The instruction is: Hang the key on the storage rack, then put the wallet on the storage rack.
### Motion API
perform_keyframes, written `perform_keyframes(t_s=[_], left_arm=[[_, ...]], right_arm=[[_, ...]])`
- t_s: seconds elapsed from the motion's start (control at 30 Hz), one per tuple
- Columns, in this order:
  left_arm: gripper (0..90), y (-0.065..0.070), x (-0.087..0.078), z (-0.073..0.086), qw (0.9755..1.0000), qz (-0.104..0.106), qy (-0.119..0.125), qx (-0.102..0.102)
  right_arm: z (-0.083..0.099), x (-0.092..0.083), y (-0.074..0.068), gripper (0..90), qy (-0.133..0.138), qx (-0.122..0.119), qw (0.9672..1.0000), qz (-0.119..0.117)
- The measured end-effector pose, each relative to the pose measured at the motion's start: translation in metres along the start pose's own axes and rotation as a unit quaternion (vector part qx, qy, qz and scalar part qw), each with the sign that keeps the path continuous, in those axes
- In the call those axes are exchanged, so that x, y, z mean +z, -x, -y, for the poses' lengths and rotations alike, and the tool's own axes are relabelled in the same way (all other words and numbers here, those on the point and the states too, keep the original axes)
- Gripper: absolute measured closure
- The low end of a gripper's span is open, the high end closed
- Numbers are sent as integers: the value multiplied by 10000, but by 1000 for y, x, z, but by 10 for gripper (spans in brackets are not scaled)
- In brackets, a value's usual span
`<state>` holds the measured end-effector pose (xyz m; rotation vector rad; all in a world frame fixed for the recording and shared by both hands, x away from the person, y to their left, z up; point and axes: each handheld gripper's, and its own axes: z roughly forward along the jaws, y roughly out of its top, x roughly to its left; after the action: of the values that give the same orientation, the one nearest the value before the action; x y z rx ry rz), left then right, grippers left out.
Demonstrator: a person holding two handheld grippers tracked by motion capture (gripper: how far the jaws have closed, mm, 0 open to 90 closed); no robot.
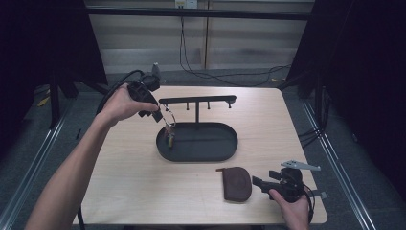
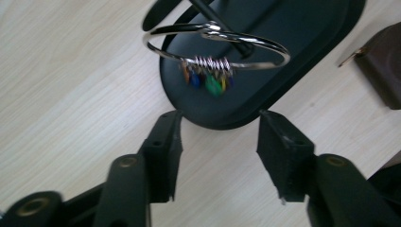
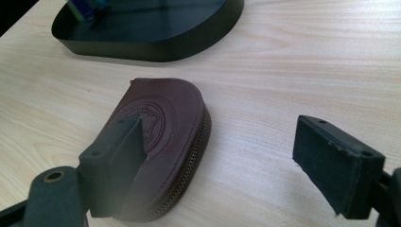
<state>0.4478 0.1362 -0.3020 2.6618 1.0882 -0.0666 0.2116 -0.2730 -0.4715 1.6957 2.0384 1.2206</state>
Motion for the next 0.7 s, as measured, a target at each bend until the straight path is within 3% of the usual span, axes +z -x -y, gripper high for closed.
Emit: perform_keyframes(t_s=[0.07,0.17,0.27,0.37,0.43,0.7], left_arm=[[459,0,0,5,9997,143,202,-55],[437,3,3,9,9998,103,165,-58],[405,4,4,16,9993,209,276,-110],[384,3,2,26,9976,352,592,-116],[360,0,3,32,9959,451,750,-234],[320,-3,6,56,9913,508,1170,-318]], right_arm=[[0,-1,0,172,6,-13,10000,13],[1,-2,0,173,16,-16,10000,27],[1,-1,-1,173,5,-17,10000,26],[0,-1,-1,174,11,-22,10000,28],[0,-1,-1,175,3,-23,10000,32],[0,0,0,176,1,-2,10000,28]])
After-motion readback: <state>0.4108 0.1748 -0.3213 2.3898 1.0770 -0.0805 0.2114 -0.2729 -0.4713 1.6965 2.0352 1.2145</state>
